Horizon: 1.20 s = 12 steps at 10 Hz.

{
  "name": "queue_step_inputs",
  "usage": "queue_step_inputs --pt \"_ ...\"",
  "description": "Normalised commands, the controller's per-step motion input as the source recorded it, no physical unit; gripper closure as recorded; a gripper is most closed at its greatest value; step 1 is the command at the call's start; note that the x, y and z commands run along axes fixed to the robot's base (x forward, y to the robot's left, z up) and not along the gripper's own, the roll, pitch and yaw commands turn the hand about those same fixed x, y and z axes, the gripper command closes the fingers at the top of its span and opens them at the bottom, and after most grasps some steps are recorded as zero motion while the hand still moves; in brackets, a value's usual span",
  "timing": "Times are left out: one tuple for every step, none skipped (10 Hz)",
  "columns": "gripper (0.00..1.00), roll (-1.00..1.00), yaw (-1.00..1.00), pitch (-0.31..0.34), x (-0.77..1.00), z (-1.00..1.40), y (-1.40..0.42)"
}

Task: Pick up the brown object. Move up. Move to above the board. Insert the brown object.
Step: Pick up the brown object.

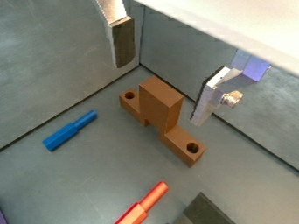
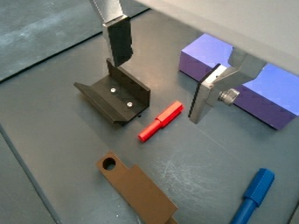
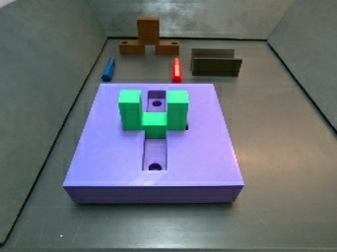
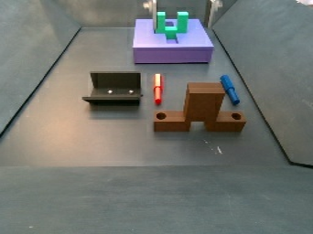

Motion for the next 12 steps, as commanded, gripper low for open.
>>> queue_step_inputs --pt "0.00 0.00 0.00 0.000 0.00 -0.07 0.00" --pt "0.00 0.07 -0.01 0.051 0.00 -0.52 0.39" --pt "0.00 0.09 -0.10 0.000 -0.14 -0.83 0.67" --pt "0.00 0.18 -0.04 0.000 -0.39 -0.64 0.51" --pt "0.00 0.03 -0.04 -0.031 -0.34 -0.33 0.05" --pt "0.00 0.00 -0.09 0.000 -0.28 -0.03 0.01" --pt "0.00 0.00 -0.12 0.000 -0.26 0.00 0.07" --pt "0.00 0.00 -0.12 0.000 -0.14 0.00 0.20" --pt "0.00 0.00 -0.10 0.000 0.00 0.00 0.27" --pt "0.00 0.00 -0.06 0.000 0.00 -0.06 0.25" --pt "0.00 0.00 -0.02 0.000 0.00 -0.17 0.21" --pt "0.00 0.00 0.00 0.000 0.00 -0.21 0.13"
